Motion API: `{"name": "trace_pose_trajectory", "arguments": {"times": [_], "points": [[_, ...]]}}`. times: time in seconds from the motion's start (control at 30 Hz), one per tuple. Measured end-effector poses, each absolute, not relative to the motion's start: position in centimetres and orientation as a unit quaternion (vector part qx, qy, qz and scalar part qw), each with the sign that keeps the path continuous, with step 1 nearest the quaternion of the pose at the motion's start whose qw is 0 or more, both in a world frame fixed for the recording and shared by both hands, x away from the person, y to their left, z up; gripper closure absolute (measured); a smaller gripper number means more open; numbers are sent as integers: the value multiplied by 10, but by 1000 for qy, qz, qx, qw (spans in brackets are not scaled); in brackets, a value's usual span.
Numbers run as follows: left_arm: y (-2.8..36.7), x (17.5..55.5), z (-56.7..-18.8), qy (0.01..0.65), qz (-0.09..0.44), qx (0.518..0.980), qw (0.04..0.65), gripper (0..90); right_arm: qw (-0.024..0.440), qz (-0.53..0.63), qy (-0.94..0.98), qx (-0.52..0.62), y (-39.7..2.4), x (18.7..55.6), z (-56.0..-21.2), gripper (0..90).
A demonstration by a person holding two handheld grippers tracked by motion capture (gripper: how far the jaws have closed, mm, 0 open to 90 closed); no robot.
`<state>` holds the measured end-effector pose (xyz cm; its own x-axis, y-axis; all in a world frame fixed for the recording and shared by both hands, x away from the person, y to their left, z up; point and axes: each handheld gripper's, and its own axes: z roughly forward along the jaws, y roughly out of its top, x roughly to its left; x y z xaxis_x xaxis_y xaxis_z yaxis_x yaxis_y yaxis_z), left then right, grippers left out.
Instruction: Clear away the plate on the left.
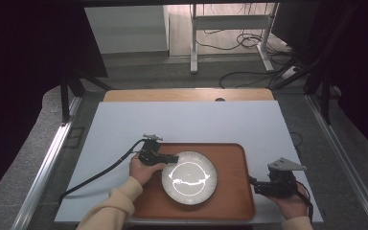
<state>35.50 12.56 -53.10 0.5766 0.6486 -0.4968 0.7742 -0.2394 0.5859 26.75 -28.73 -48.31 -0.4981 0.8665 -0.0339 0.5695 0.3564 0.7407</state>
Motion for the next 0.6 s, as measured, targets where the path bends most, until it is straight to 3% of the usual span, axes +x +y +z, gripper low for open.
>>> {"name": "trace_pose_trajectory", "arguments": {"times": [0.37, 0.6], "points": [[125, 358, -535, 448, -76, 789, 413, 770, 212, 343, 797, 449, -290, 268, -485, 157], [140, 356, -508, 446, -43, 785, 428, 557, 219, 341, 796, 450, -294, 264, -483, 158]]}}
